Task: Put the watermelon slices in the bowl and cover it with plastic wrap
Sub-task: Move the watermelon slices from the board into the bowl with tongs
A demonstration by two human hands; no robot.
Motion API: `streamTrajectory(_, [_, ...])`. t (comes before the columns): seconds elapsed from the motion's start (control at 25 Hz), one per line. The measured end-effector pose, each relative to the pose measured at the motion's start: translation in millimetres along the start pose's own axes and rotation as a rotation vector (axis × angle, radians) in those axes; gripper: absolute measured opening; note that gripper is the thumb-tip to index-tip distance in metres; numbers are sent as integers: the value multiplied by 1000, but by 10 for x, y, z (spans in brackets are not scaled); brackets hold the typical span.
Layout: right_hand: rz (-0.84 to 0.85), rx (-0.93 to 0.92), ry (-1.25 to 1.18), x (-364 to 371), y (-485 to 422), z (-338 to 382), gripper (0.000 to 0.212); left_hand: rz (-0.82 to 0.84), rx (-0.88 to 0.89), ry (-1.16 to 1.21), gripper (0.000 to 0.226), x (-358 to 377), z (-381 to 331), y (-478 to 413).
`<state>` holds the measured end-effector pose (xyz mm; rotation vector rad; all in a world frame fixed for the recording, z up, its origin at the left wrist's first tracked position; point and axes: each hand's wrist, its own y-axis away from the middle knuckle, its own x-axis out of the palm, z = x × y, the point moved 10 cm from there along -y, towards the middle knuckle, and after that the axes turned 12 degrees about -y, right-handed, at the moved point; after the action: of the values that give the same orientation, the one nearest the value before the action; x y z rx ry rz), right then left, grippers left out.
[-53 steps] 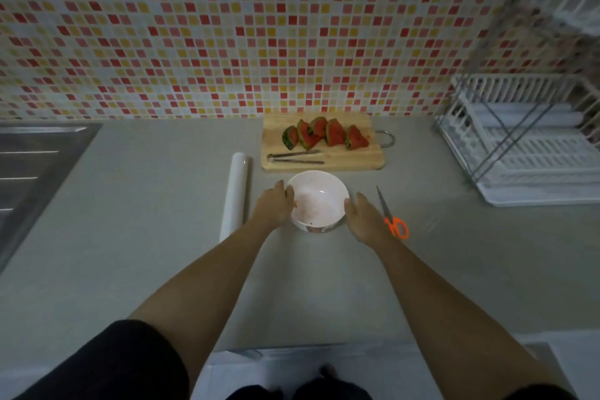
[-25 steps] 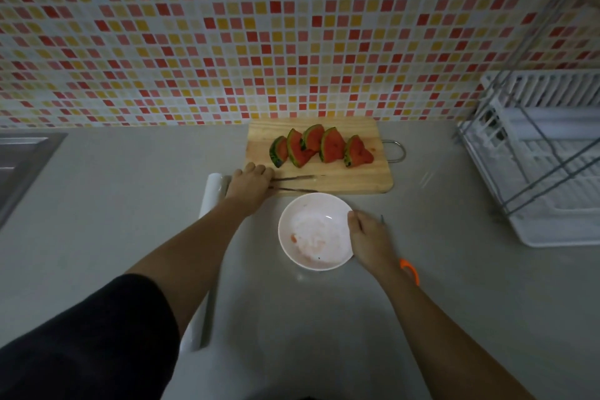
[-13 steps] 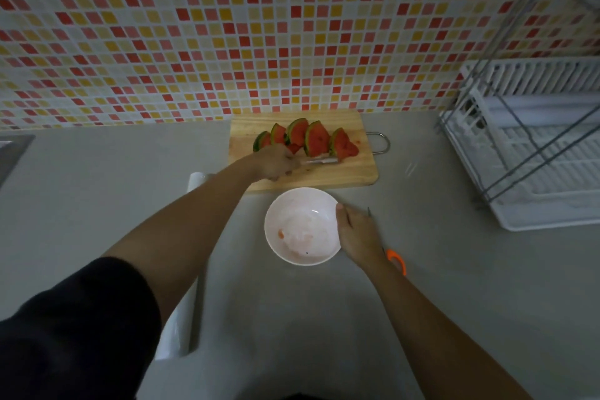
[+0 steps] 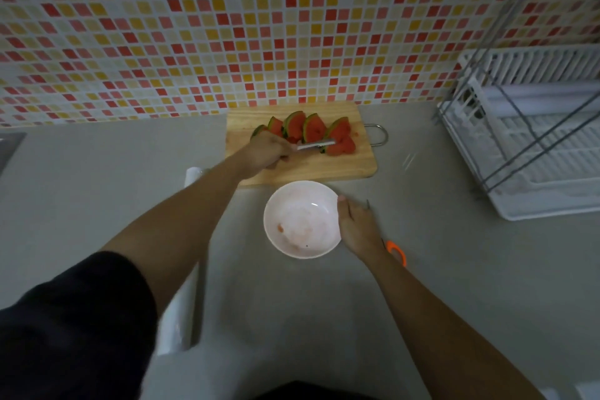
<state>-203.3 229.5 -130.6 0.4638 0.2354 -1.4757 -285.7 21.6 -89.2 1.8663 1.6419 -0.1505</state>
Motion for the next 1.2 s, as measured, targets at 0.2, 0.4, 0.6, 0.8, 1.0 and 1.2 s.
streamTrajectory(0.2, [-56, -40, 0, -42, -15, 37, 42, 327, 9, -129, 24, -421, 341, 584])
streamTrajectory(0.4, [-4, 4, 37, 6, -70, -49, 41, 379, -6, -428, 19, -154, 248, 749])
streamTrajectory(0.6, [-40, 31, 38, -38, -76, -64, 47, 337, 66, -736, 16, -83, 5, 755])
streamTrajectory(0.8, [-23, 38, 20, -36, -55, -38, 46, 376, 20, -762, 19, -148, 89, 818])
streamTrajectory(1.0, [-10, 14, 45, -16, -69, -7, 43, 383, -22, -1016, 38, -47, 88, 830])
streamTrajectory(1.2, [-10, -22, 63, -19, -77, 52, 36, 282, -51, -1130, 49, -395, -341, 826])
